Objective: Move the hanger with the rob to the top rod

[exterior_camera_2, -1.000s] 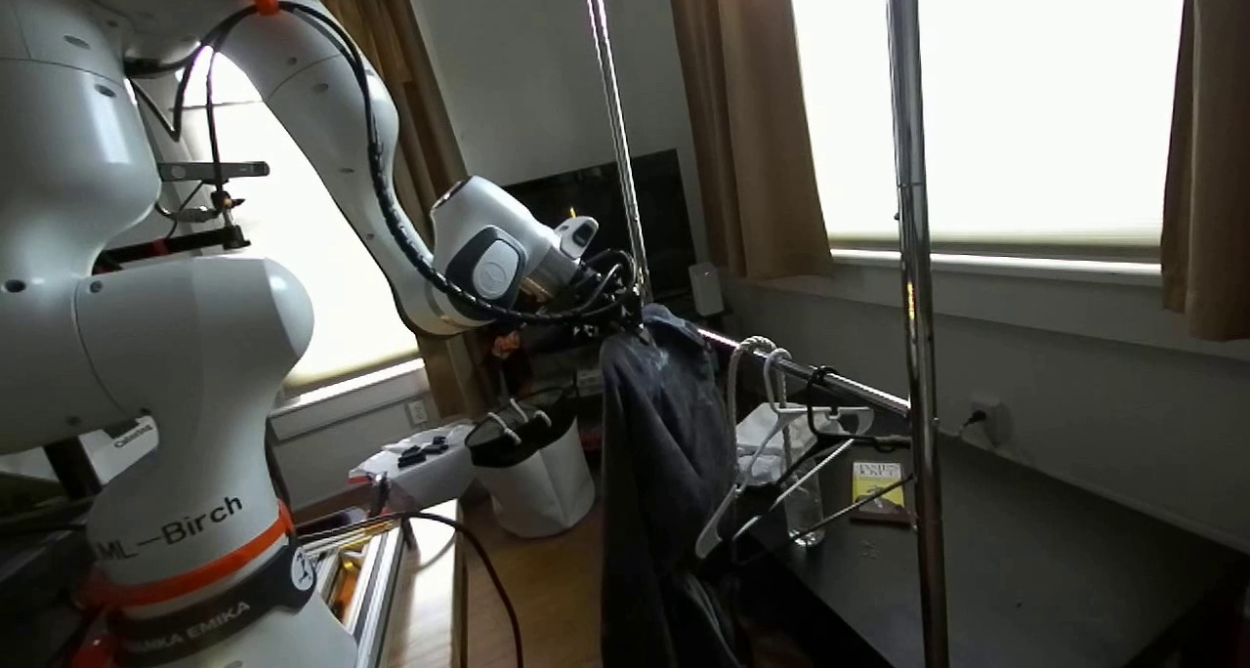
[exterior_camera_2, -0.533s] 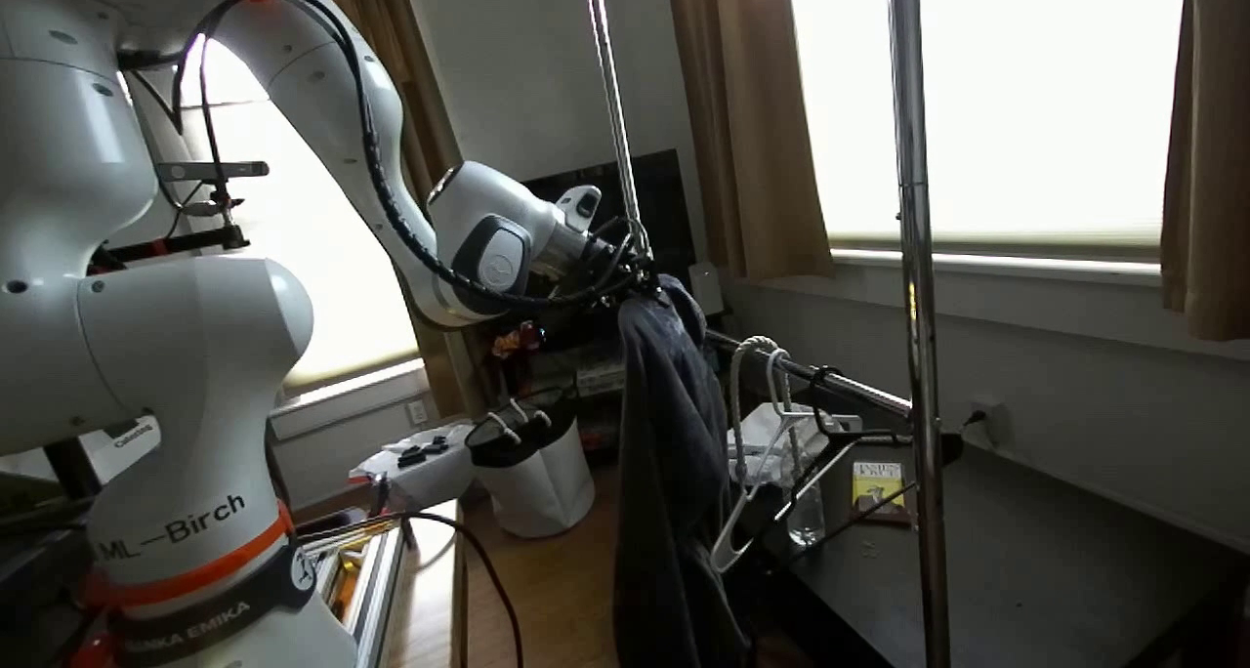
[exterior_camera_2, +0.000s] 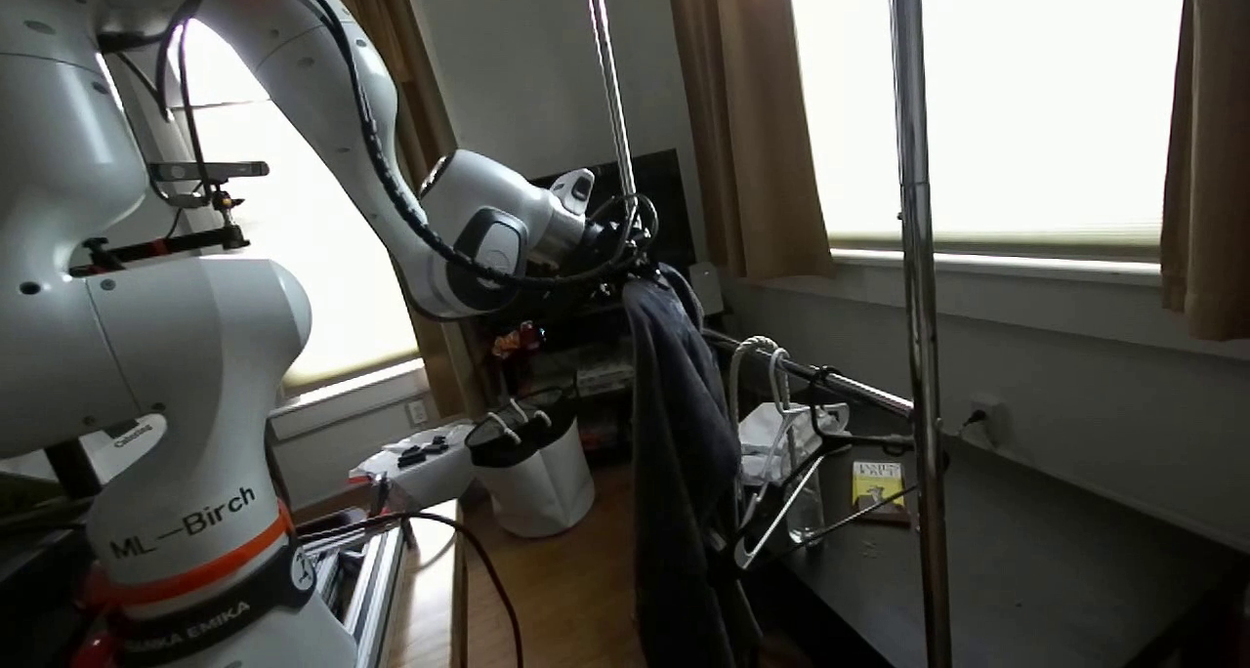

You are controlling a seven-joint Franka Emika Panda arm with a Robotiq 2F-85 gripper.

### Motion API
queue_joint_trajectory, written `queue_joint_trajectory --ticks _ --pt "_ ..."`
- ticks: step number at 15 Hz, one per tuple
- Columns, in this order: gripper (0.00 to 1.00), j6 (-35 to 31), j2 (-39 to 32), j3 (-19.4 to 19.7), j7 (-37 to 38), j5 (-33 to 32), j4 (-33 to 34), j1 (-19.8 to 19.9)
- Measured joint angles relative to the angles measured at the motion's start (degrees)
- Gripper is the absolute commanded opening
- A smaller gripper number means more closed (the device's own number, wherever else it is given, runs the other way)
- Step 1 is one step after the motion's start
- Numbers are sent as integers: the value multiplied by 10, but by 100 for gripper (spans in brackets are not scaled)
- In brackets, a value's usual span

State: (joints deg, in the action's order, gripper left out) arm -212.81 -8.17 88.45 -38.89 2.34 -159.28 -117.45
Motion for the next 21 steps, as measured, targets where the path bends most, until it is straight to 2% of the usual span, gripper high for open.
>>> queue_joint_trajectory --ticks 4,7,10,11,12,13,17,21 --pt "2 -1 28 62 -31 -77 6 -66" --pt "2 -36 36 95 -32 -131 4 -91" --pt "2 -104 34 117 -27 -170 2 -97" --pt "9 -126 31 123 -22 -173 1 -97" --pt "9 -125 30 124 -21 -173 0 -96" --pt "2 -116 31 123 -21 -173 -1 -96" --pt "2 -107 33 118 -22 -180 -1 -96" --pt "2 -182 32 136 -6 -207 -2 -99"
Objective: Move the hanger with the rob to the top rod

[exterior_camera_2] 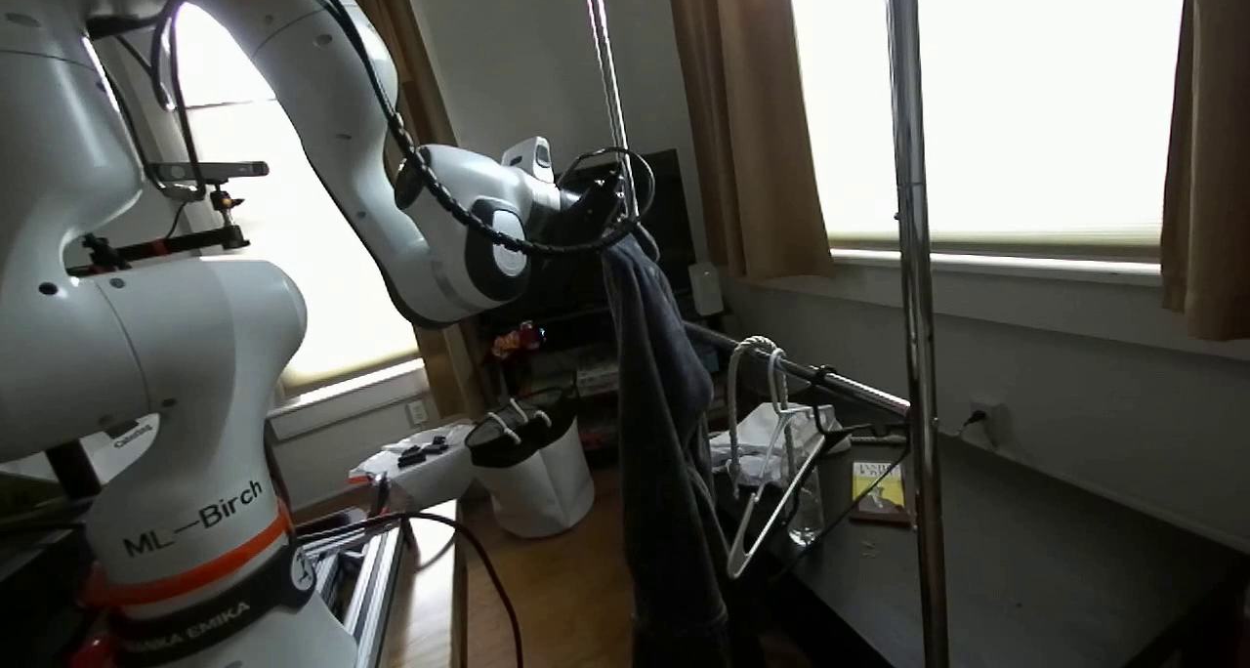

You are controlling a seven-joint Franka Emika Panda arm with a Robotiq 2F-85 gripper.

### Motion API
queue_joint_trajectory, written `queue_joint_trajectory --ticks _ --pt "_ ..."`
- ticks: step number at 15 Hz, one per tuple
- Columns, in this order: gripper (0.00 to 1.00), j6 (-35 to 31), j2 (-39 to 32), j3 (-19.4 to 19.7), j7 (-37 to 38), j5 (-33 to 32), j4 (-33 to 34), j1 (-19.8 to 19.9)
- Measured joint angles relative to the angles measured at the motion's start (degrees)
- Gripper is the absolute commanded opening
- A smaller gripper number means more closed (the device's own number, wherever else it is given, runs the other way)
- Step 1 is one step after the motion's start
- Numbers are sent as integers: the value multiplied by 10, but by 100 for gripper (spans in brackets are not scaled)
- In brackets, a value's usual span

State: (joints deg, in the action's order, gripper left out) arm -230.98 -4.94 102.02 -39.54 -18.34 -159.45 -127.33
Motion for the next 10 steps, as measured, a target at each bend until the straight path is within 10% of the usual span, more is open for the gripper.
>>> queue_joint_trajectory --ticks 10 --pt "9 -87 -36 147 225 -100 0 -2"
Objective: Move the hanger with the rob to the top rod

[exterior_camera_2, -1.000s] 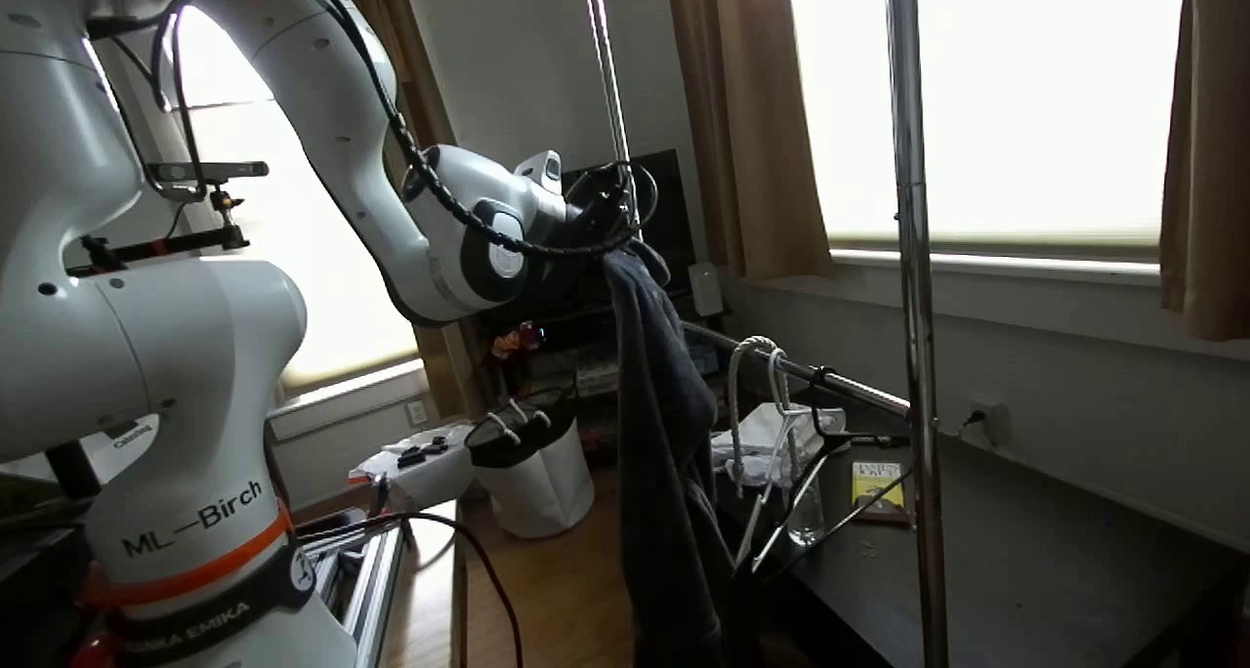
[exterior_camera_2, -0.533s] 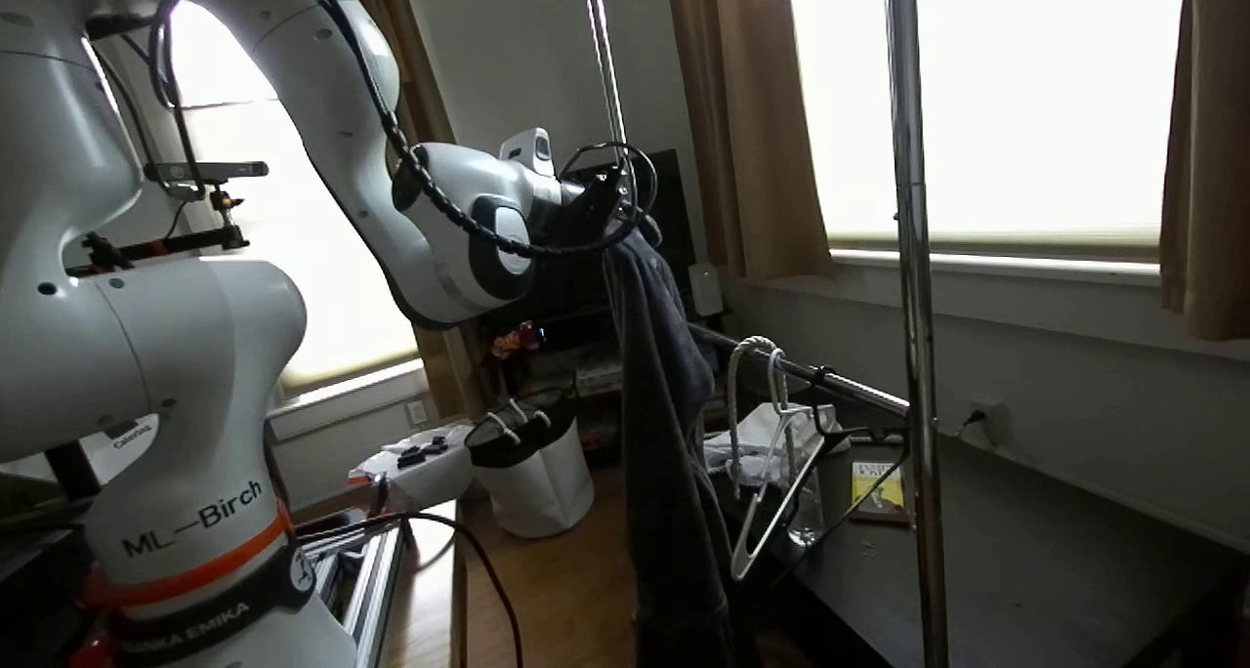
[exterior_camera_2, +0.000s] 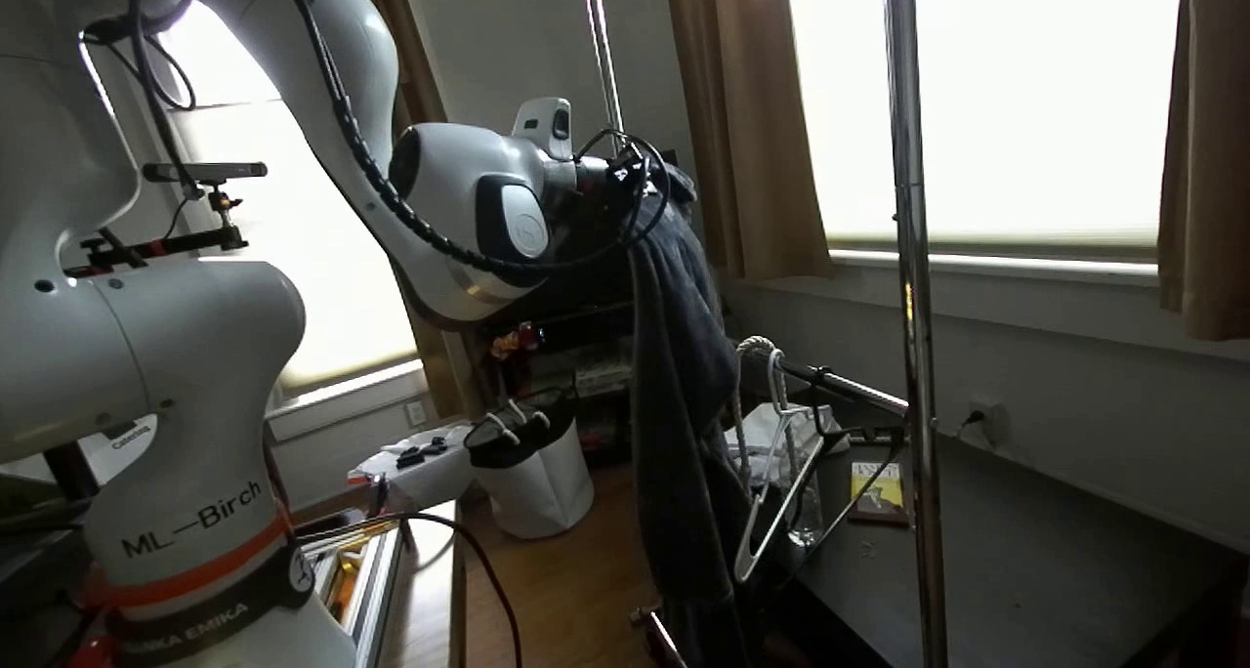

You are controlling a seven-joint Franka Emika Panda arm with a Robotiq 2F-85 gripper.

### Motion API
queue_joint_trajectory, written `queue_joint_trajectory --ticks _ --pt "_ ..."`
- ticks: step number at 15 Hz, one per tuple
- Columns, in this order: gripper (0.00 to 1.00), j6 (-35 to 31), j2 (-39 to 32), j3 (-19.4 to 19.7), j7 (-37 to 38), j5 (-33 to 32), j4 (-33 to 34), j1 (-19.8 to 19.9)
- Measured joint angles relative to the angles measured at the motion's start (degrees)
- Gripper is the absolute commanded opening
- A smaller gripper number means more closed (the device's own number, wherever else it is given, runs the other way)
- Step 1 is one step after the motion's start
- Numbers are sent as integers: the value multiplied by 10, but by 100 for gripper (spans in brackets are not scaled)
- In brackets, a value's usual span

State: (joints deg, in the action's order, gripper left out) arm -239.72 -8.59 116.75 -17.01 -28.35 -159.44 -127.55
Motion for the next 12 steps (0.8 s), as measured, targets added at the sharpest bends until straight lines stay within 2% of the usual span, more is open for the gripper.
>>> queue_joint_trajectory --ticks 1,4,6,8,10,12 --pt "2 3 1 -4 -1 0 -1 0" --pt "2 11 2 -8 1 -2 -1 -1" --pt "2 -3 -4 4 44 -31 1 -9" --pt "2 -21 -29 32 104 -58 1 -28" --pt "2 -14 -62 82 169 -69 9 -75" --pt "2 -15 -102 118 231 -75 9 -102"
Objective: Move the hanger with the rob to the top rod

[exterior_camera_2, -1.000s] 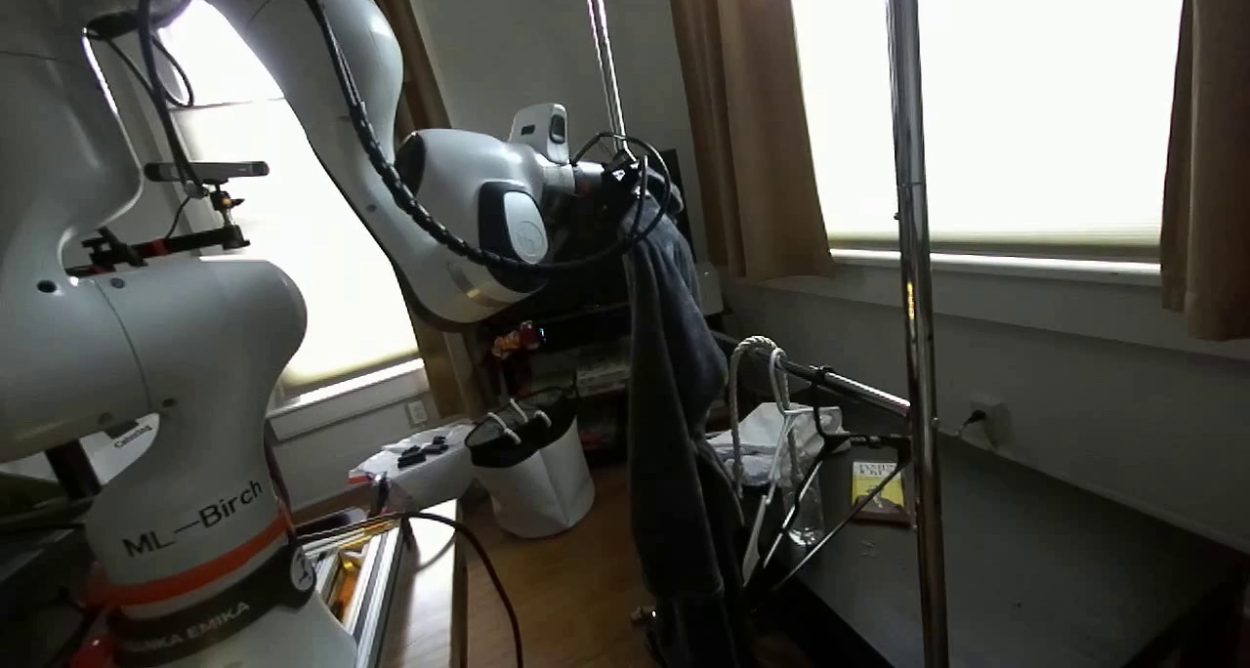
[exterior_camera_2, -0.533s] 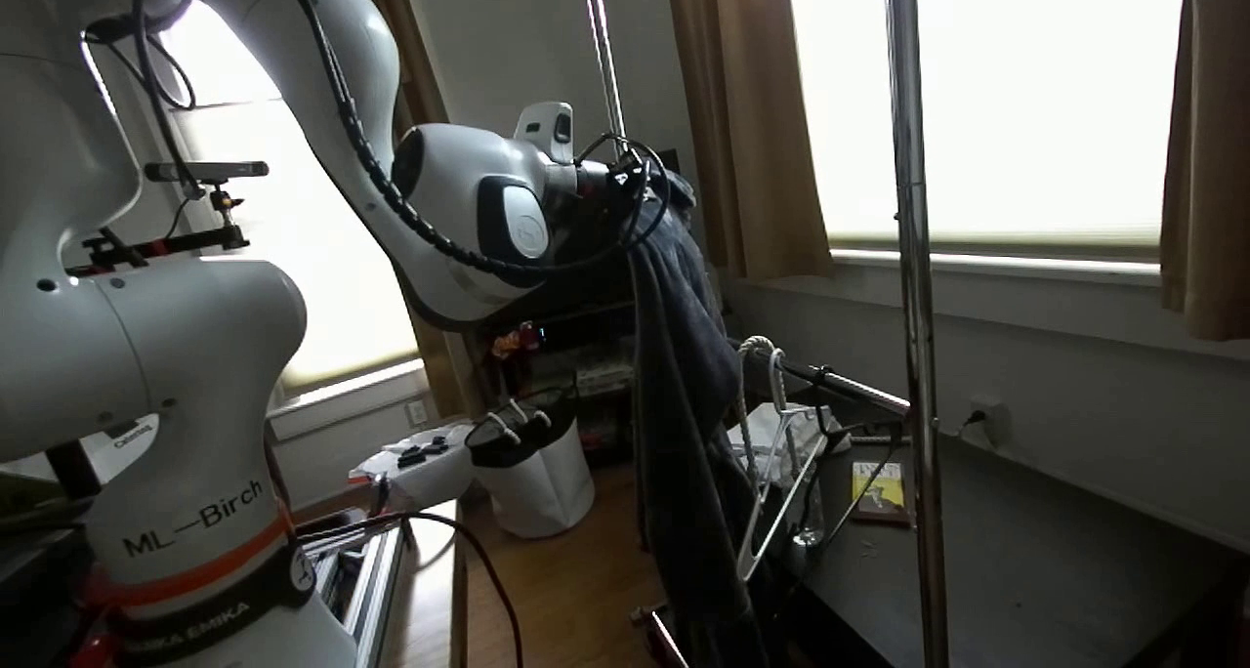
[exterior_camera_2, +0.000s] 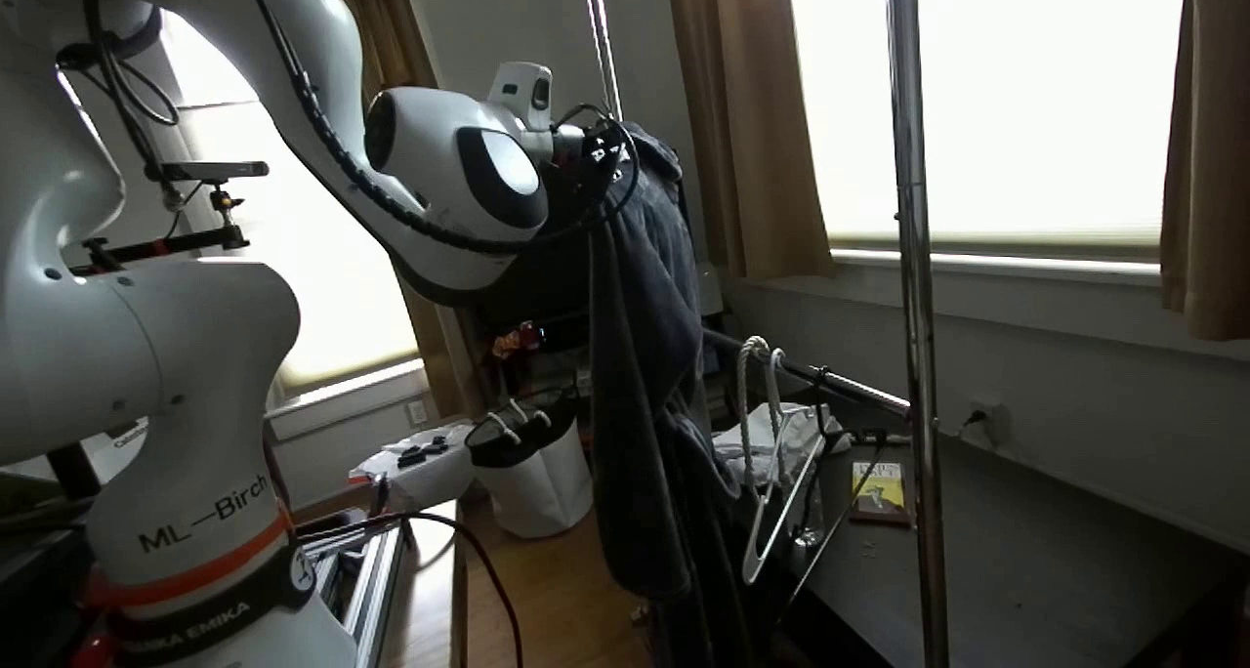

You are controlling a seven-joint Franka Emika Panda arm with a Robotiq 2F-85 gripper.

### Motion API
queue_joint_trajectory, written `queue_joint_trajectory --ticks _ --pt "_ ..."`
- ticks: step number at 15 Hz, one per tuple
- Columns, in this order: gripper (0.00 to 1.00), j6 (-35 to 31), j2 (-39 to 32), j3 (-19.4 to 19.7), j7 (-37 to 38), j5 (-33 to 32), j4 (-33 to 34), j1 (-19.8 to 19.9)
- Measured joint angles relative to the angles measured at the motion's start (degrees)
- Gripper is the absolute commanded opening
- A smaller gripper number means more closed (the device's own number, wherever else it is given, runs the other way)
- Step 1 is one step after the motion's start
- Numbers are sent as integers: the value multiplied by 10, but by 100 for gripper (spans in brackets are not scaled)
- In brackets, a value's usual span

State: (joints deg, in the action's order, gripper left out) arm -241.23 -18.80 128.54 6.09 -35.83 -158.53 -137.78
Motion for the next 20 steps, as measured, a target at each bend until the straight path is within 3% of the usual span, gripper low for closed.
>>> queue_joint_trajectory --ticks 3,5,6,9,10,11,16,20 --pt "2 0 -72 53 93 -13 0 -29" --pt "2 0 -122 79 158 -30 0 -28" --pt "9 0 -146 97 191 -51 0 -28" --pt "9 5 -210 150 259 -112 0 -27" --pt "9 5 -220 154 267 -116 -1 -27" --pt "2 6 -226 154 270 -117 -2 -27" --pt "2 -5 -227 149 274 -121 4 -25" --pt "2 -4 -228 196 389 -189 106 -25"
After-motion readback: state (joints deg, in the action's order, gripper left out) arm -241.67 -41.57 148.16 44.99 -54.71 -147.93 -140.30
